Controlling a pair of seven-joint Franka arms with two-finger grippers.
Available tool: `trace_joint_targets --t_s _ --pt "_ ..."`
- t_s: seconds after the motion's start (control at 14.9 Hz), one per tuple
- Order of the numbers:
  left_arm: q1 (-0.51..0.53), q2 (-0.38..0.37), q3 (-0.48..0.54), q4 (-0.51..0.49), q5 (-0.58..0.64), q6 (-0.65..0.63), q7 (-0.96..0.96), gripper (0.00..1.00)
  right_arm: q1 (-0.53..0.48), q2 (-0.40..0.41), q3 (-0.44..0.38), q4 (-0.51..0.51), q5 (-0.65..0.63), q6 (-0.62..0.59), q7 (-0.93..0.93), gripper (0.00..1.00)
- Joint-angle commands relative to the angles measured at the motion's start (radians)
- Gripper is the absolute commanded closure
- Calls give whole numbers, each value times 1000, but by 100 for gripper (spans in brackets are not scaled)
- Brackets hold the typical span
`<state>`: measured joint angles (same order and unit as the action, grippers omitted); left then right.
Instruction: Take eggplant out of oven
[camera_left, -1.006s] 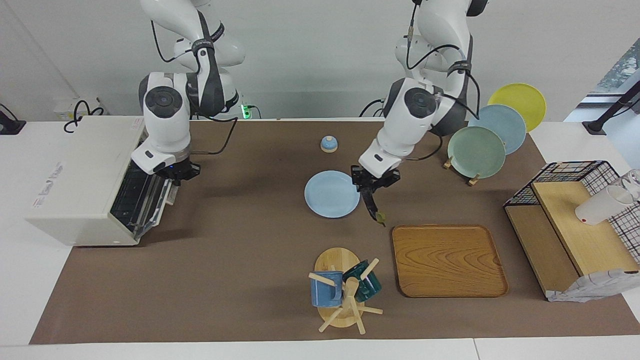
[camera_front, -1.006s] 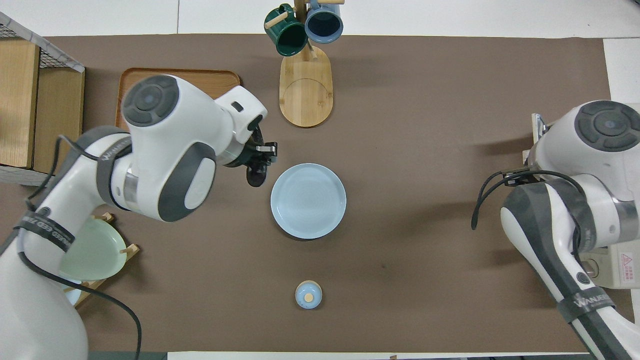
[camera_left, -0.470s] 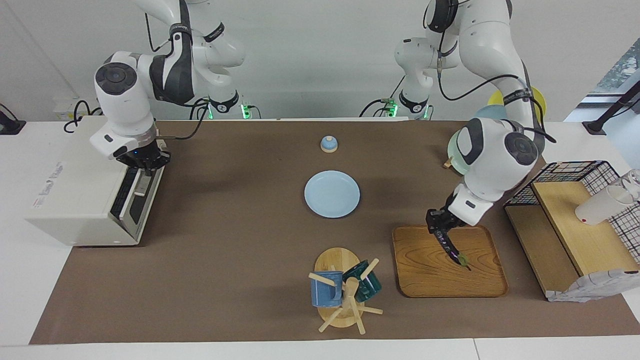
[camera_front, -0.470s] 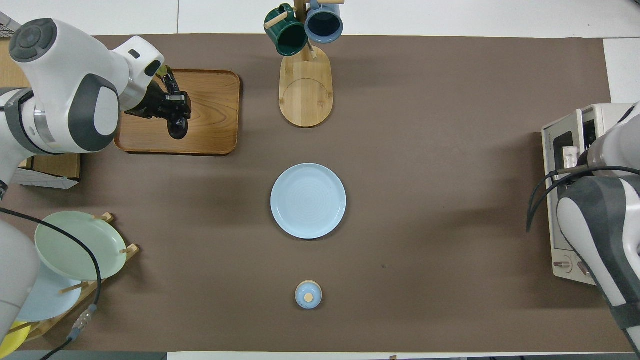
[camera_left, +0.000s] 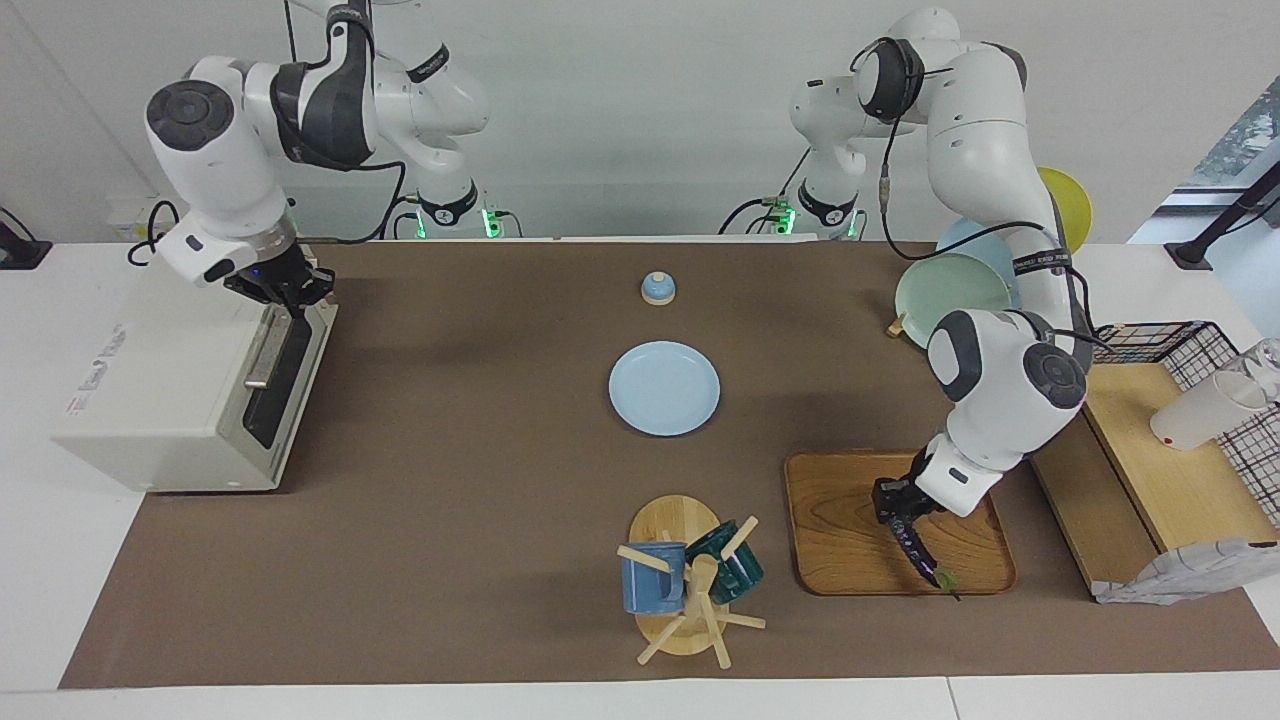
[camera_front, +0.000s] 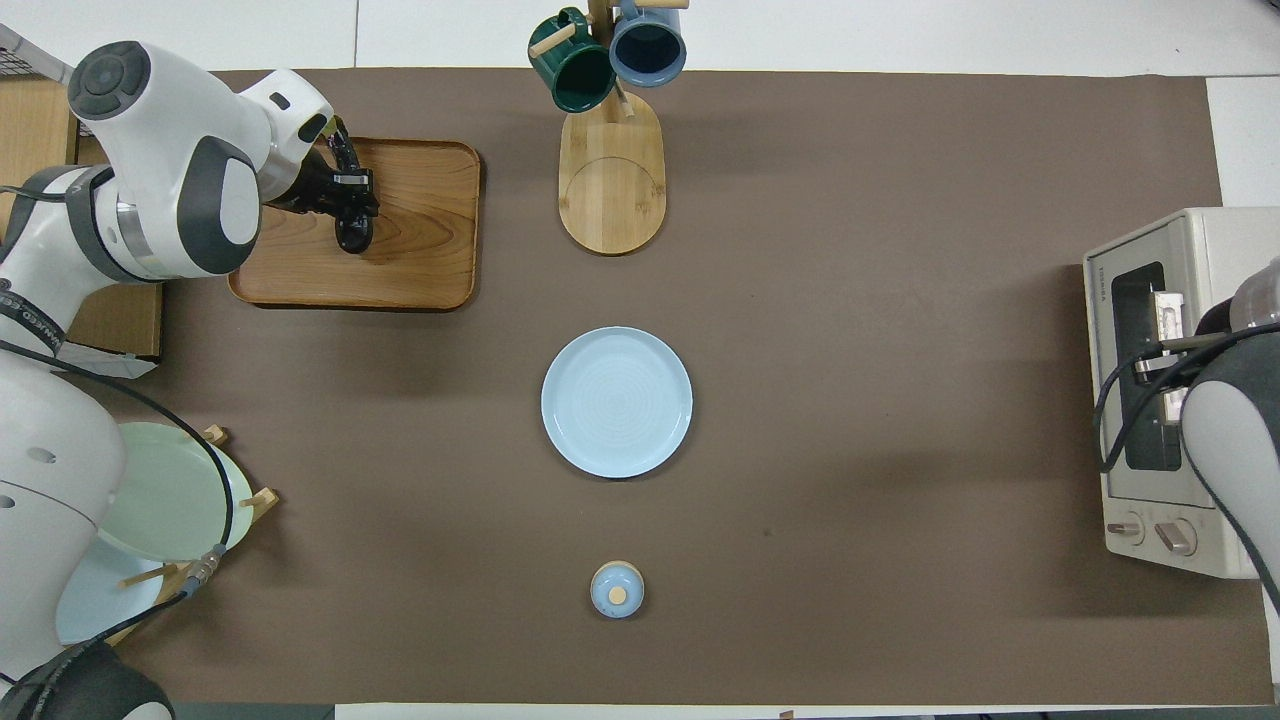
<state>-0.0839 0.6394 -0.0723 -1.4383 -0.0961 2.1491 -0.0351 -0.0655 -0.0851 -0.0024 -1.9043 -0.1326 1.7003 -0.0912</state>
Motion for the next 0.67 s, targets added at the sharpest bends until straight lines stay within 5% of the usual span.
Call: trace_joint_targets --t_s 0.0,0.13,0.34,0.4,0.47,0.54,0.6 --pt "0 -18 -3 -60 27 58 33 100 7 2 5 67 96 -60 -19 100" --pt "1 -30 -3 -77 26 58 58 100 15 1 35 90 102 -79 7 100" --pt "7 -32 -3 -79 26 51 81 100 9 1 36 90 102 -76 14 85" --pt "6 -32 -3 -79 26 46 84 68 0 2 30 90 103 -73 10 78" --pt "4 -32 -1 -77 26 41 86 1 -5 2 30 85 105 -70 8 74" --pt "1 -33 -1 -71 27 26 86 0 -7 4 30 87 111 -71 8 63" --pt "3 -33 -1 -64 27 11 86 0 -10 5 33 87 116 -74 10 37"
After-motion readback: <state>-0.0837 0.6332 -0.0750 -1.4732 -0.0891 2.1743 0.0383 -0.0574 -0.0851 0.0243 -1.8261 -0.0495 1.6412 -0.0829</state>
